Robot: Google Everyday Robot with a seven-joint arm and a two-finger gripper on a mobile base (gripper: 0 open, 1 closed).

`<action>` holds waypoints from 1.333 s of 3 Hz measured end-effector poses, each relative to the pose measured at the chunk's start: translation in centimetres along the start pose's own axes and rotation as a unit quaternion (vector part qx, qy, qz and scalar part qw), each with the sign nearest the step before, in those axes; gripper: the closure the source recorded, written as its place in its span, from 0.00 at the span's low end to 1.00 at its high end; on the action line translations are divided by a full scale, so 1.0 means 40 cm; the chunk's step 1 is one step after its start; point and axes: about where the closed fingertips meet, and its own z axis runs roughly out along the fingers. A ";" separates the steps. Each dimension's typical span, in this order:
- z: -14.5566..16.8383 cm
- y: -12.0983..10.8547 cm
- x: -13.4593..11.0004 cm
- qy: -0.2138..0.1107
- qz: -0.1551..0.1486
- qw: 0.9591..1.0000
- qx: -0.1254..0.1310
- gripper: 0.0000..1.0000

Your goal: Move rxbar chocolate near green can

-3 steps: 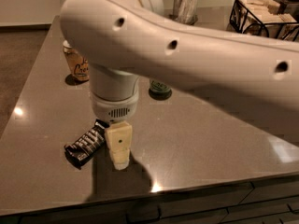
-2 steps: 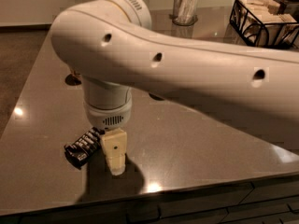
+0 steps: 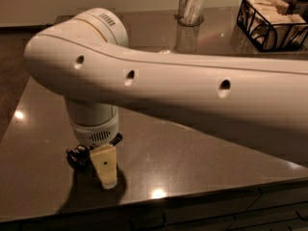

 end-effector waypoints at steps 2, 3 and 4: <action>-0.019 -0.010 -0.023 0.010 -0.003 1.000 -0.011 0.65; -0.030 -0.011 -0.024 0.010 -0.003 1.000 -0.011 0.88; -0.096 -0.057 0.065 0.008 0.032 0.999 0.000 1.00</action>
Offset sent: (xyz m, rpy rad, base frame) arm 0.0145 0.0059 0.0285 -0.0364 0.0470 -0.0154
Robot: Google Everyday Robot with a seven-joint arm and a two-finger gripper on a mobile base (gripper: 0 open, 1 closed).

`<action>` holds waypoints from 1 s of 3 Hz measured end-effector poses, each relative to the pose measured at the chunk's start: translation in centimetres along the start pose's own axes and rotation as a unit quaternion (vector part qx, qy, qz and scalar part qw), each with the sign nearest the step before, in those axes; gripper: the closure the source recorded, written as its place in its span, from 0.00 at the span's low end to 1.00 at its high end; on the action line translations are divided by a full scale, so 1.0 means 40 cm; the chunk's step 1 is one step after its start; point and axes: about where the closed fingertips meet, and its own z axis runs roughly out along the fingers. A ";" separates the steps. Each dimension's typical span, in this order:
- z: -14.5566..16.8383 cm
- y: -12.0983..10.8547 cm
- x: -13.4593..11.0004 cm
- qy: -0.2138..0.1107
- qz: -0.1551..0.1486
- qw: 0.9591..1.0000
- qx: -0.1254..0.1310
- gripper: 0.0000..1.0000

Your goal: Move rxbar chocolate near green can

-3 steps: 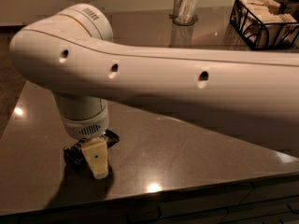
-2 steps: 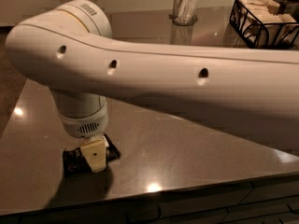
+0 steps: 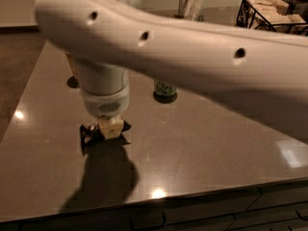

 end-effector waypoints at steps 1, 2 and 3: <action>-0.064 -0.066 0.125 0.005 0.046 0.999 0.016 1.00; -0.105 -0.133 0.250 0.015 0.091 0.995 0.027 1.00; -0.110 -0.170 0.372 0.030 0.134 0.990 0.030 1.00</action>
Offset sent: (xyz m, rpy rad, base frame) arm 0.1209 -0.1368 0.0589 -0.0047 -0.0525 -0.3016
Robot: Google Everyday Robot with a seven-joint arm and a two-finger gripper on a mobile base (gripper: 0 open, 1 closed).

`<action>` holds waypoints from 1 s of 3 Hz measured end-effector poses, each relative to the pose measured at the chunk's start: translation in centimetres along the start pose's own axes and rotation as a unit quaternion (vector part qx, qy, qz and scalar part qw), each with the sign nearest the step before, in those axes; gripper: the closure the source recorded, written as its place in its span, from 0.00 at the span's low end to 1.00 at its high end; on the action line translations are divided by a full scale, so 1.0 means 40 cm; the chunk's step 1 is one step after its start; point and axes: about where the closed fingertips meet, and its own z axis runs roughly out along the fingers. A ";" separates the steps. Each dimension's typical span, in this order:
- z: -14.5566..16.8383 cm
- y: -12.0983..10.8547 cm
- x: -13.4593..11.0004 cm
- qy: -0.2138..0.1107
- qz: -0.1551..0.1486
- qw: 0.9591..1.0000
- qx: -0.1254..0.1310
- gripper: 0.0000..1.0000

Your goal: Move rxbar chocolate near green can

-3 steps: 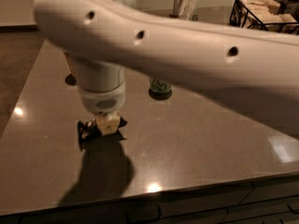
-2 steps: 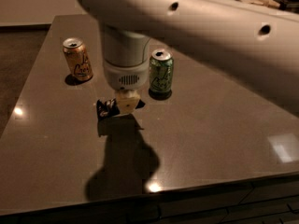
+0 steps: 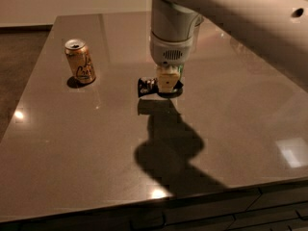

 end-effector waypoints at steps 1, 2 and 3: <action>0.013 -0.028 0.112 0.008 0.043 0.999 -0.004 1.00; 0.019 -0.015 0.183 0.005 0.066 0.998 -0.010 1.00; 0.028 0.006 0.234 0.006 0.080 0.997 -0.017 1.00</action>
Offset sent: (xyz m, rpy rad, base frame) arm -0.0053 -0.1148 -0.0183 0.0190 0.0722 -0.1915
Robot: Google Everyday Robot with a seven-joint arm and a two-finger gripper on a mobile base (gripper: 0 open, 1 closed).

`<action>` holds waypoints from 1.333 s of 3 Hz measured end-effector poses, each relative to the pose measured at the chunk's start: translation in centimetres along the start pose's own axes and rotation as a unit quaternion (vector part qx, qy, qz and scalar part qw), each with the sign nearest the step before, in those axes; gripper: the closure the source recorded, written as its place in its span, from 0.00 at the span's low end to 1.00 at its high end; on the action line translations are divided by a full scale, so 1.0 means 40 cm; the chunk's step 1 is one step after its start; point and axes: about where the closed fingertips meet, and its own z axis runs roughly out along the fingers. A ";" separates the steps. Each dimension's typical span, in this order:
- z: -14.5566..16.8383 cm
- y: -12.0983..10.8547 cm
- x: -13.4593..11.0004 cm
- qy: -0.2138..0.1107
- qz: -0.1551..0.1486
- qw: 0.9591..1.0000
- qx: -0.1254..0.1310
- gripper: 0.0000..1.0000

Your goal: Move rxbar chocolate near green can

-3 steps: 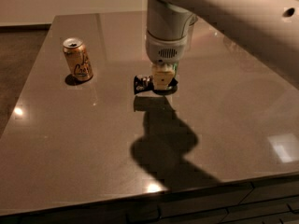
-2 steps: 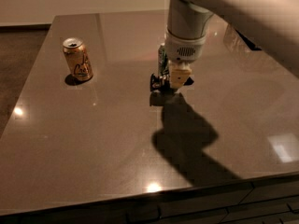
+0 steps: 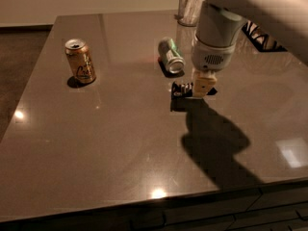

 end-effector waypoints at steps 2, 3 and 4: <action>0.032 0.018 -0.007 -0.015 0.008 1.000 -0.015 1.00; 0.033 0.004 -0.045 -0.032 0.013 0.999 -0.008 1.00; 0.029 -0.008 -0.067 -0.048 0.024 0.999 0.004 0.84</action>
Offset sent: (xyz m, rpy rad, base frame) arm -0.0056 0.0162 -0.0173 0.0657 0.0455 -0.0141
